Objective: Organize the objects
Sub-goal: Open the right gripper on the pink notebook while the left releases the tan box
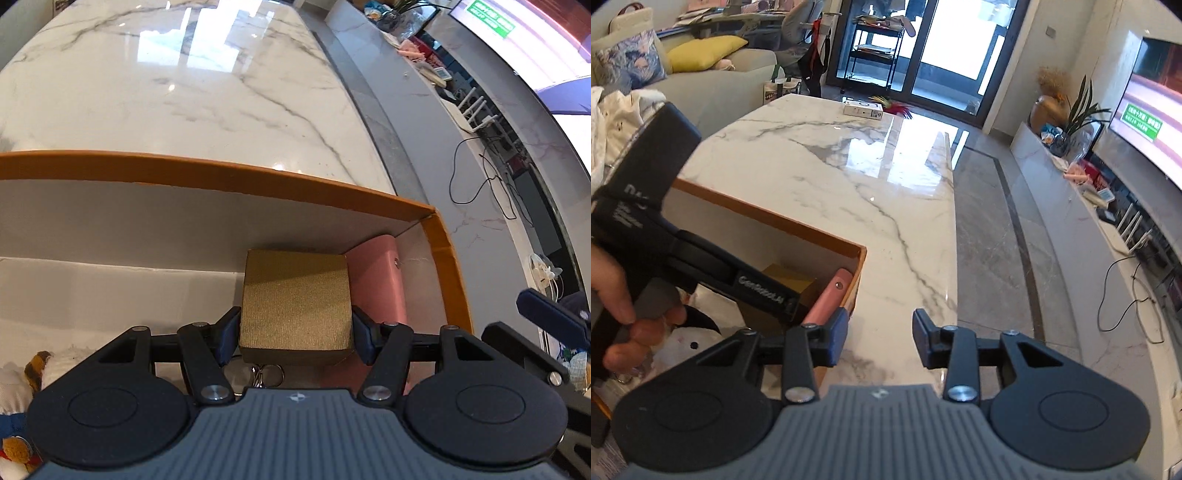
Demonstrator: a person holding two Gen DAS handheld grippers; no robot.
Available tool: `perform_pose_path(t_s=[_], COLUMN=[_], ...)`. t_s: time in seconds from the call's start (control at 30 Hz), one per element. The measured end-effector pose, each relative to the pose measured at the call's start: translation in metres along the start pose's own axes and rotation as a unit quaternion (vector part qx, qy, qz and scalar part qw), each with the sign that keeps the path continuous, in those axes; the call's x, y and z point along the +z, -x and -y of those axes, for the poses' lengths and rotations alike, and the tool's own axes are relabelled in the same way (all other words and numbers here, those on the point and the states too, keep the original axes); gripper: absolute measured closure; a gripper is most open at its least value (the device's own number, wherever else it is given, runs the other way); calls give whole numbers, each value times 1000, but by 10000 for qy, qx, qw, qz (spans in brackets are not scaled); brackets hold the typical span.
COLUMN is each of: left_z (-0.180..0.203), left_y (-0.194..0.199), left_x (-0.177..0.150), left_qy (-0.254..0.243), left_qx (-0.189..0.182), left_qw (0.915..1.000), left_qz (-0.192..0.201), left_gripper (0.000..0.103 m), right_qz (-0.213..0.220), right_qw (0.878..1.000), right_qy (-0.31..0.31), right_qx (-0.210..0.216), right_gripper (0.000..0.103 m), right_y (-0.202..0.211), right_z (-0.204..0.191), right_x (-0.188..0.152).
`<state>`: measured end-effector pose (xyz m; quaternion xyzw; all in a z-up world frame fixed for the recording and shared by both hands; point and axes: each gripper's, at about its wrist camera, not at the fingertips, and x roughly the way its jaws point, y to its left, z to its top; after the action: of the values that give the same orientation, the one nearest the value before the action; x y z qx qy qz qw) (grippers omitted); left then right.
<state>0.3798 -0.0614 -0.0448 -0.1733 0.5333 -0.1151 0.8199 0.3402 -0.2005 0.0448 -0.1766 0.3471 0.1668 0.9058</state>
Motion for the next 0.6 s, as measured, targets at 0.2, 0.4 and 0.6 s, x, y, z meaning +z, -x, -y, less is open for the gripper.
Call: perform_pose_path(t_s=[0.2, 0.4, 0.6], left_z=[-3, -5, -9], left_y=[-1, -2, 9], left_x=[0, -1, -5], left_qy=[85, 146, 195], left_qx=[-29, -114, -349], left_qw=[10000, 9998, 9991], left_qz=[-36, -55, -127], left_gripper=[33, 27, 28], right_qz=[9, -19, -77], right_qw=[9998, 9990, 9984], right_qy=[-171, -338, -369], right_qx=[136, 289, 417], right_gripper=[63, 62, 62], right_y=[-2, 0, 3], right_z=[0, 7, 9], right_x=[-3, -5, -8])
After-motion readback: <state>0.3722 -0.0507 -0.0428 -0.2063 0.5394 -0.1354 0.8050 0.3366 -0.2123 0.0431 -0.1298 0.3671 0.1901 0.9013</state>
